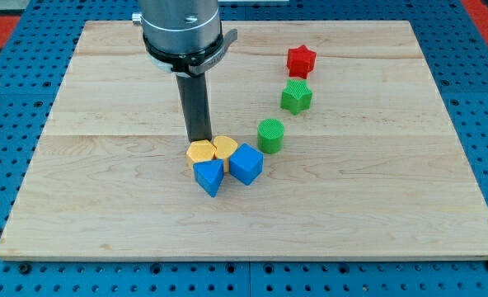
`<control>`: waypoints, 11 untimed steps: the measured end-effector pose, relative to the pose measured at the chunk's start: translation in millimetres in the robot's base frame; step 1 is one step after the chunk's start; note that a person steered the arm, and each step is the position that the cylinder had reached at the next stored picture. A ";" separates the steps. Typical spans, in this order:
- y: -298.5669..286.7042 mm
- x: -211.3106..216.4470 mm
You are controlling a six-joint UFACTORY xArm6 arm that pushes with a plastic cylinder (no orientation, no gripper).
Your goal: Bring the green star at the right side of the red star
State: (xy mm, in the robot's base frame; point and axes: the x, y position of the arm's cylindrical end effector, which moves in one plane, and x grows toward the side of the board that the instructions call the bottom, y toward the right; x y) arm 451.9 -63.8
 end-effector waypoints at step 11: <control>174.1 -177.1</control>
